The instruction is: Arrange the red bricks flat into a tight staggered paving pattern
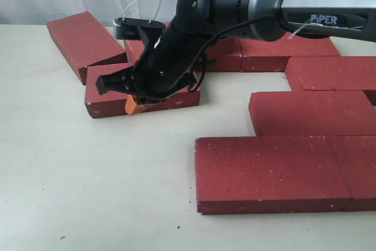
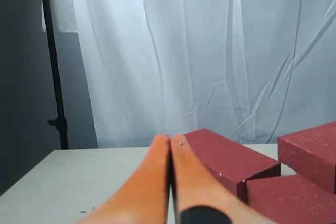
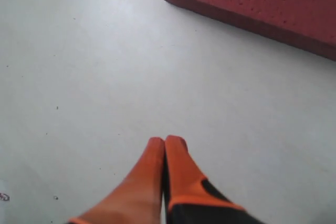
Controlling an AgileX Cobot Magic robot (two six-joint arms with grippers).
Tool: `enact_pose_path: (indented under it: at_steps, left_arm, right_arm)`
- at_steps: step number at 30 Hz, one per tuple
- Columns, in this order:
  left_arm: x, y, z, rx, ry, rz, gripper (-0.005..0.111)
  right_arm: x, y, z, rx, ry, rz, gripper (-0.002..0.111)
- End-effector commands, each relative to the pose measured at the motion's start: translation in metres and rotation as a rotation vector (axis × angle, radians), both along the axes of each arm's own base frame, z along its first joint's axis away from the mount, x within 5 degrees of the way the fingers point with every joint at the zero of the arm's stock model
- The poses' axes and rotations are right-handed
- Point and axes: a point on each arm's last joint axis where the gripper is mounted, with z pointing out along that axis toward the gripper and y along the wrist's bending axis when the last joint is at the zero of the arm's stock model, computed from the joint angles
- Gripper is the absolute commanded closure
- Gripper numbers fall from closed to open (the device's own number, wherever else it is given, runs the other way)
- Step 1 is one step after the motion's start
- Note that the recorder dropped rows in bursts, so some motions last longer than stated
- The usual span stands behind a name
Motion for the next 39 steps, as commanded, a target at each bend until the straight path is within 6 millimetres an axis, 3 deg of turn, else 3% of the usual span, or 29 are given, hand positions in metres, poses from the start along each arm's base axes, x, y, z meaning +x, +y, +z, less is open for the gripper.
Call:
enact_pose_path:
  at_steps: [1, 9, 22, 32, 35, 39]
  left_arm:
    - [-0.001, -0.001, 0.004, -0.001, -0.061, -0.010, 0.107]
    - [-0.002, -0.001, 0.006, 0.001, -0.084, -0.011, 0.107]
    - [-0.002, -0.001, 0.009, 0.002, -0.104, -0.012, 0.107]
    - [0.001, 0.000, 0.061, -0.005, 0.007, -0.001, 0.107]
    - [0.010, 0.001, 0.080, 0.006, 0.049, 0.004, 0.107]
    - [0.029, 0.002, 0.099, 0.000, 0.148, 0.007, 0.107]
  right_arm:
    - [0.005, -0.004, 0.006, 0.011, -0.032, -0.005, 0.109]
    - [0.011, -0.023, 0.011, -0.026, -0.026, 0.056, 0.109]
    - [0.027, -0.056, 0.040, -0.005, -0.080, -0.009, 0.109]
    - [0.029, -0.060, 0.041, -0.012, -0.081, -0.023, 0.109]
    - [0.035, -0.070, 0.050, 0.001, -0.097, -0.086, 0.109]
    - [0.047, -0.100, 0.066, 0.010, -0.132, -0.161, 0.109]
